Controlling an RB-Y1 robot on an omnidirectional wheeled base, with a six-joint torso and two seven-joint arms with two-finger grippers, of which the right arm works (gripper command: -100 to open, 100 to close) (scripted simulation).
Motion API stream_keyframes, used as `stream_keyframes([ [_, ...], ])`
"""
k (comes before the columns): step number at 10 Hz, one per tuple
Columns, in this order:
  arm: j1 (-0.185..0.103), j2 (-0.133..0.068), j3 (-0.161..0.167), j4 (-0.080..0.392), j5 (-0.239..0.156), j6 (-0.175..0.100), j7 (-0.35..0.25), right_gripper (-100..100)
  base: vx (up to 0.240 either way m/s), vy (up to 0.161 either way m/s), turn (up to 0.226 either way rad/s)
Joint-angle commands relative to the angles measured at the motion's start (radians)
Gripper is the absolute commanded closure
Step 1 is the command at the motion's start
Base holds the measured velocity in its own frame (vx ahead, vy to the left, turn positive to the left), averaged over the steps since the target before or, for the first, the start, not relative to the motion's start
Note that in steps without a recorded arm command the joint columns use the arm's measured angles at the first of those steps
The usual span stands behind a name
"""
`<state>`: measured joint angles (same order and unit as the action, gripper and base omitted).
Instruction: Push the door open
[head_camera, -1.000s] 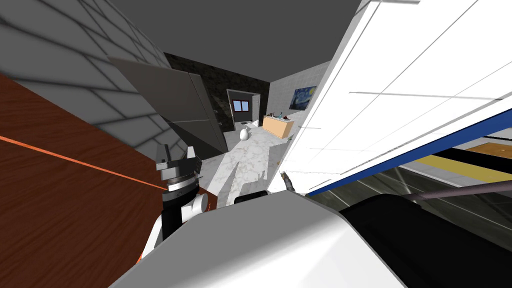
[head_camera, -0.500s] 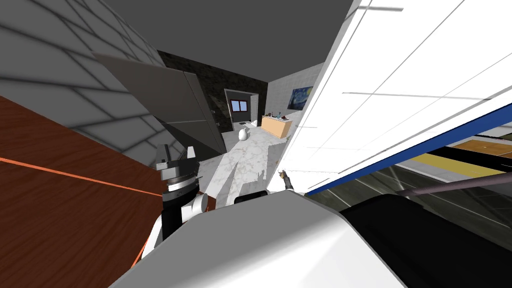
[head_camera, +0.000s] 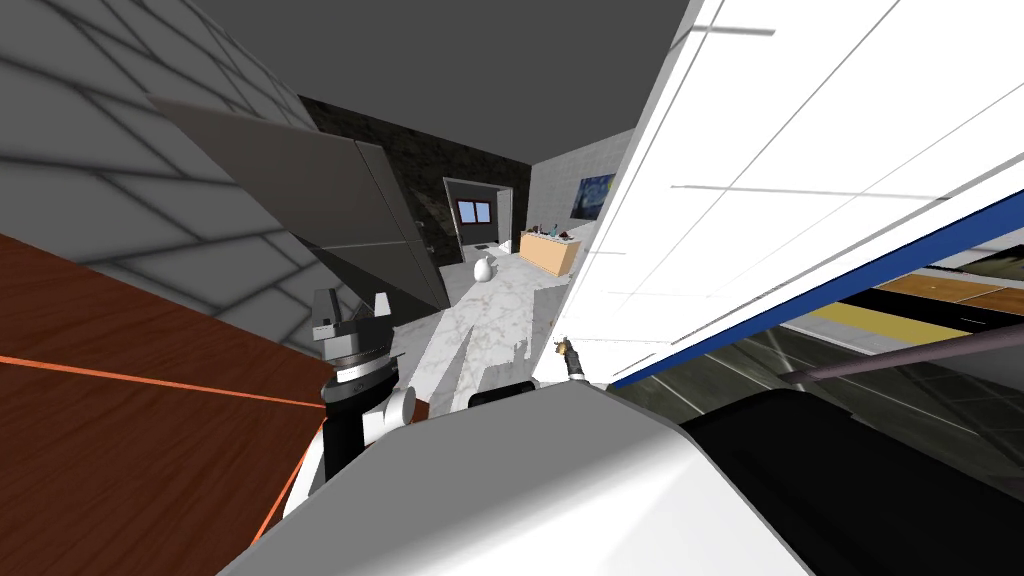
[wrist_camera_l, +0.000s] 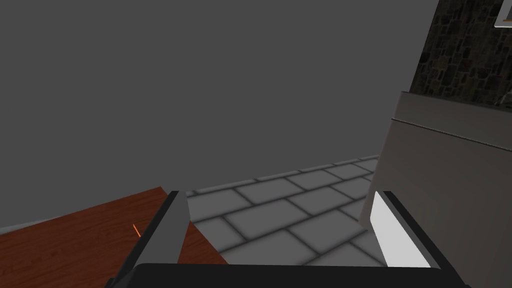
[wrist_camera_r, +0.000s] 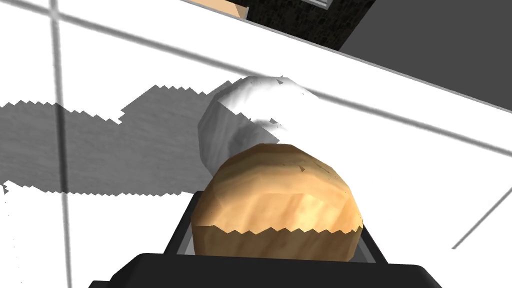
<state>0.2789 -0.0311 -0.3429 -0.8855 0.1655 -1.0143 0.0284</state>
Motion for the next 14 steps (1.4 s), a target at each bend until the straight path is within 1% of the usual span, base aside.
stream_keyframes([
  [1, -0.008, -0.006, -0.003, 0.008, -0.012, 0.006, -0.038, 100, 0.034, -0.009, -0.024],
  [2, -0.019, -0.005, 0.005, 0.013, -0.025, 0.013, -0.073, 100, 0.031, -0.011, -0.065],
  [3, -0.019, -0.005, 0.005, 0.013, -0.025, 0.013, -0.079, 100, 0.027, -0.009, -0.026],
  [4, -0.030, -0.004, 0.013, 0.017, -0.037, 0.020, -0.121, 100, 0.034, -0.010, -0.059],
  [5, -0.041, -0.004, 0.020, 0.022, -0.050, 0.027, -0.147, 100, 0.042, -0.010, -0.095],
  [6, -0.041, -0.004, 0.020, 0.022, -0.050, 0.027, -0.162, 100, 0.026, -0.008, -0.028],
  [7, -0.052, -0.002, 0.028, 0.026, -0.063, 0.035, -0.199, 100, 0.026, -0.006, -0.040],
  [8, -0.052, -0.002, 0.028, 0.026, -0.063, 0.035, -0.204, 100, 0.024, -0.010, -0.043],
  [9, -0.063, -0.001, 0.036, 0.030, -0.076, 0.042, -0.245, 100, 0.023, -0.020, -0.068],
  [10, -0.074, 0.000, 0.044, 0.035, -0.088, 0.048, -0.270, 100, 0.035, -0.015, -0.095],
  [11, -0.074, 0.000, 0.044, 0.035, -0.088, 0.048, -0.287, 100, 0.030, -0.013, -0.040],
  [12, -0.073, -0.006, 0.050, 0.036, -0.101, 0.049, -0.302, -100, -0.021, -0.014, 0.016],
  [14, -0.079, -0.010, 0.066, 0.033, -0.123, 0.058, -0.351, -100, -0.070, -0.013, 0.022],
])
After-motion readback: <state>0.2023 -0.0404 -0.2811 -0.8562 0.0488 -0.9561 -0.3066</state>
